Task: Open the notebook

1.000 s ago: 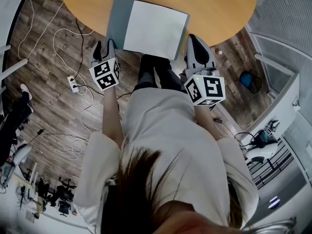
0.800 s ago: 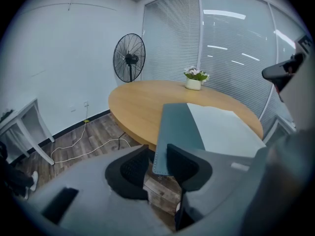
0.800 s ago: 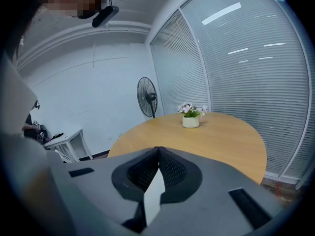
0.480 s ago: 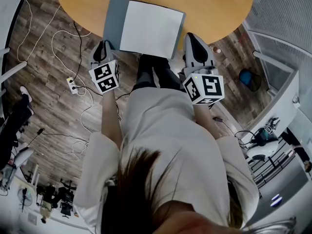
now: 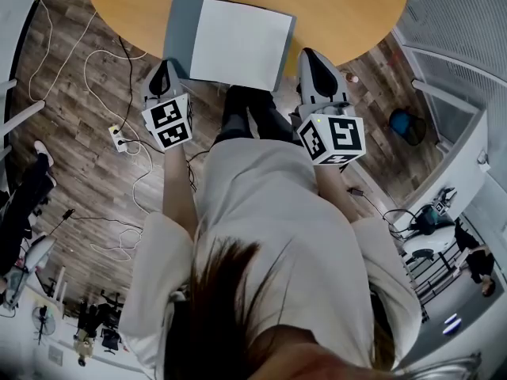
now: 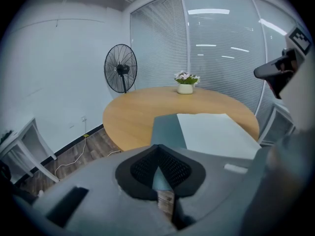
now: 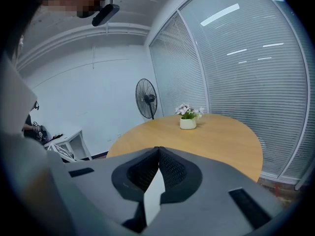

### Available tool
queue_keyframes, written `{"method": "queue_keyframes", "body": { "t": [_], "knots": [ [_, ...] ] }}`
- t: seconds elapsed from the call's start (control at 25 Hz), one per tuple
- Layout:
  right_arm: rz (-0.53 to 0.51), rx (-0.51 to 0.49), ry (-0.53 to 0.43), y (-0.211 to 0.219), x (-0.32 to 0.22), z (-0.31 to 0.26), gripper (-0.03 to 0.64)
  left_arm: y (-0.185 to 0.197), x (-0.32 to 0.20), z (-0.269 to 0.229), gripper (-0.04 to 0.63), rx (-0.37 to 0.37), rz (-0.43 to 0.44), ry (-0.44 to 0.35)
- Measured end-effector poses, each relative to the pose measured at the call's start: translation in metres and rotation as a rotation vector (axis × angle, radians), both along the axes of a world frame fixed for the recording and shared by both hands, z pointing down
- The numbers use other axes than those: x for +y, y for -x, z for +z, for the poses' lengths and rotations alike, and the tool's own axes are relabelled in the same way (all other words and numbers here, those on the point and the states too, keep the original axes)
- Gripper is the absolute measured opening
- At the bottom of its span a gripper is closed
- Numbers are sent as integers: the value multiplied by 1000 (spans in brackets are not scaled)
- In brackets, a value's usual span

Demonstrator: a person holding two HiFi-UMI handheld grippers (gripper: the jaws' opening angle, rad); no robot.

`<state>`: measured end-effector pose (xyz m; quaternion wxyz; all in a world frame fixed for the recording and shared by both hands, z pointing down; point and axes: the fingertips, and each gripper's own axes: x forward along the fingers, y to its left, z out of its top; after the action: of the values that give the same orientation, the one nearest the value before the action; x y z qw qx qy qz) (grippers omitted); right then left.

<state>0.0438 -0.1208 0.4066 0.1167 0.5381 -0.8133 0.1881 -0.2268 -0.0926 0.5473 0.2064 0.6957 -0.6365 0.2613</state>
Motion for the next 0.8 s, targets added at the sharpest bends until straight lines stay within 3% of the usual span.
{"method": "queue_keyframes", "body": {
  "t": [0.8],
  "knots": [
    [68, -20, -95, -65, -18, -41, 2, -67, -57, -119, 15, 64, 96, -253]
  ]
}}
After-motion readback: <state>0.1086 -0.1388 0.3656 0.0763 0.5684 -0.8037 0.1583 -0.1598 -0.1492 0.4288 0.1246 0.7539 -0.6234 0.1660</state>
